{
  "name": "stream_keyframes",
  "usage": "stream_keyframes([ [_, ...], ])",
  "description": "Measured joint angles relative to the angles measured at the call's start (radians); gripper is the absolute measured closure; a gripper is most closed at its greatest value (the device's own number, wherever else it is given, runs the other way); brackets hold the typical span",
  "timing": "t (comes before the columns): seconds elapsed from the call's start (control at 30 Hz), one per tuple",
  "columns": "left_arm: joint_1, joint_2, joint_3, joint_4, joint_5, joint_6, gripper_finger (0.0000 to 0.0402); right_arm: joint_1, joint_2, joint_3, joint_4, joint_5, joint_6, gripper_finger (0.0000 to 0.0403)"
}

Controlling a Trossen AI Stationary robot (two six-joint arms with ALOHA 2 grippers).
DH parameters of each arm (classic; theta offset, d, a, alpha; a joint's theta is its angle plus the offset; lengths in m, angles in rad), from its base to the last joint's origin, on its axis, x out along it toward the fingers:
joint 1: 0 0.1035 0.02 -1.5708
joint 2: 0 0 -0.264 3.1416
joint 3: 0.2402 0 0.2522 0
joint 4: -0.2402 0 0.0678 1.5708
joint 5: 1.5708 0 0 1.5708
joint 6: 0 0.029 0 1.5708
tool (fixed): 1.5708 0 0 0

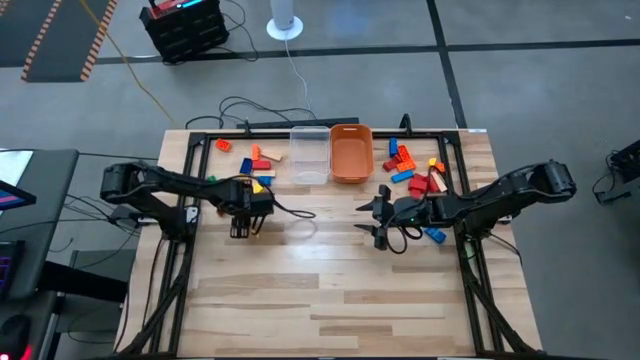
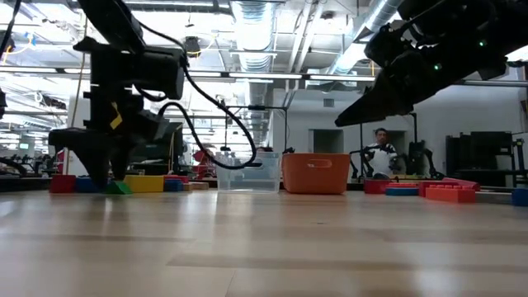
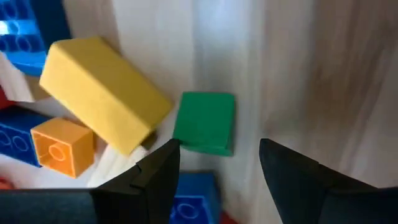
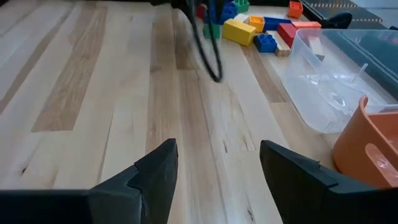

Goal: Sort blocks by size
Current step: Put the green triangle block into the clear bin

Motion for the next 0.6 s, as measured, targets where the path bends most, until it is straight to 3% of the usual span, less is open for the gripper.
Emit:
stream_keyframes([
  [0.3,0.062,0.006,-0.013,0.054,0.036,0.040,0.0191,0.001,0.000,0.000,0.004,0.000,0.000,0.0148],
  [0.6,0.060,0.006,-0.013,-0.009,0.040,-0.005,0.0191,0.001,0.000,0.000,-0.001,0.000,0.000,0.0149],
])
